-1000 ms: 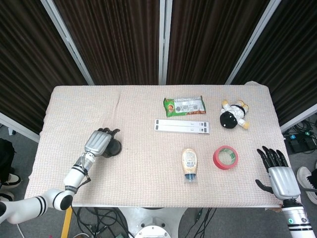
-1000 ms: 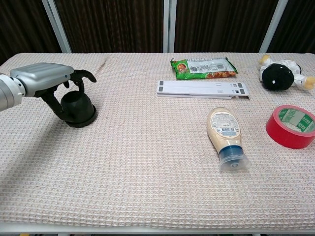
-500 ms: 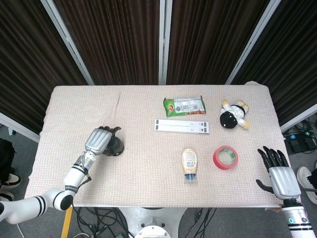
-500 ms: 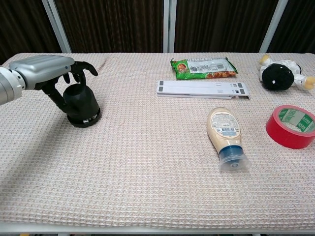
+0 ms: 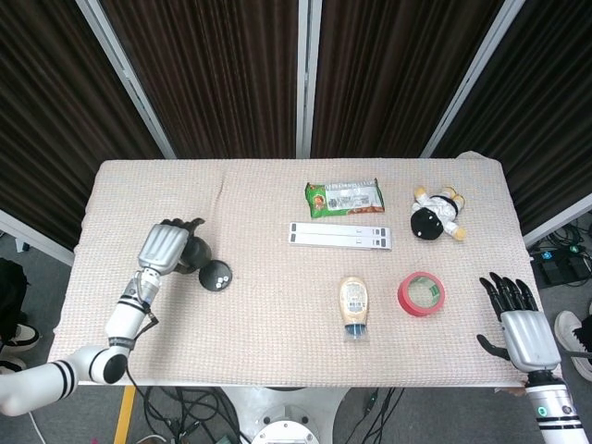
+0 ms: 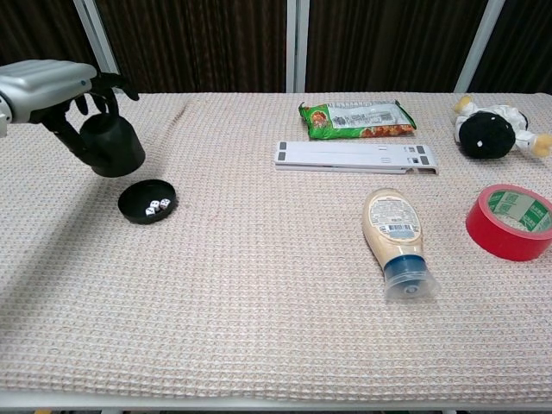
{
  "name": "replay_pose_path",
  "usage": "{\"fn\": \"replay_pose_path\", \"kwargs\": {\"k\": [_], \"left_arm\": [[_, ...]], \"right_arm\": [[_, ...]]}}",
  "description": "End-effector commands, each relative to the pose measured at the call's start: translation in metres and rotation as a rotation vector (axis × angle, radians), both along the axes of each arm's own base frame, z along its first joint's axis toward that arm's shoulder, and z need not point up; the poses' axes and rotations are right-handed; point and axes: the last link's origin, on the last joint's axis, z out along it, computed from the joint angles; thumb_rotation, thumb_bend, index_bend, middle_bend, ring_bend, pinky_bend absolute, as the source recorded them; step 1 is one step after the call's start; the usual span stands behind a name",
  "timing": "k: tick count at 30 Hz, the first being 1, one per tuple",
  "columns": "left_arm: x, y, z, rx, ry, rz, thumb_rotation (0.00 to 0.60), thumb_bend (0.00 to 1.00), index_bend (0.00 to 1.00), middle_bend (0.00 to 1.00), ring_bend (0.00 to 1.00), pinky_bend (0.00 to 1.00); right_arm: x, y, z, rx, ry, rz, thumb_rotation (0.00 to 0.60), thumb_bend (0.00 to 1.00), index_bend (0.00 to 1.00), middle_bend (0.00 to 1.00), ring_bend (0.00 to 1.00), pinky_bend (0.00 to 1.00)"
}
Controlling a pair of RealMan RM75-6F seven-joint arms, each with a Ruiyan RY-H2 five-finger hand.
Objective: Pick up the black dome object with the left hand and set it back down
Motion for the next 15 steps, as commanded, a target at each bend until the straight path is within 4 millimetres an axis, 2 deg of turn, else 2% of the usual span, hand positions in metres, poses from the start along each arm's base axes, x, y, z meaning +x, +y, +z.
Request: {"fn": "replay_pose_path", "kwargs": {"k": [1,5,11,15], "left_arm": [[-0.015,0.008,0.004,0.058,0.053,0.025,0.600,0.06,0.20,0.45,0.31,0.35],[-0.029,0.010,0.000,0.058,0.069,0.060,0.600,0.06,0.18,0.42,0.28,0.34],[-0.046,0.013,0.002,0.052,0.093,0.110,0.600,0.03,0.11,0.23,0.13,0.23],[-0.048,0.009,0.009,0.039,0.124,0.094,0.600,0.03,0.11,0.23,0.13,0.23]], "right_arm": [[0.001,0.000,0.000,0.000,0.004,0.002,0.600,0.10,0.00,0.00,0.00,0.00],[0.001,0.001,0.001,-0.007,0.006,0.002,0.600,0.10,0.00,0.00,0.00,0.00],[0.000,0.001,0.004,-0.015,0.011,-0.007,0.600,0.10,0.00,0.00,0.00,0.00],[-0.001,0.000,0.004,-0.018,0.008,-0.011,0.600,0.10,0.00,0.00,0.00,0.00]]}}
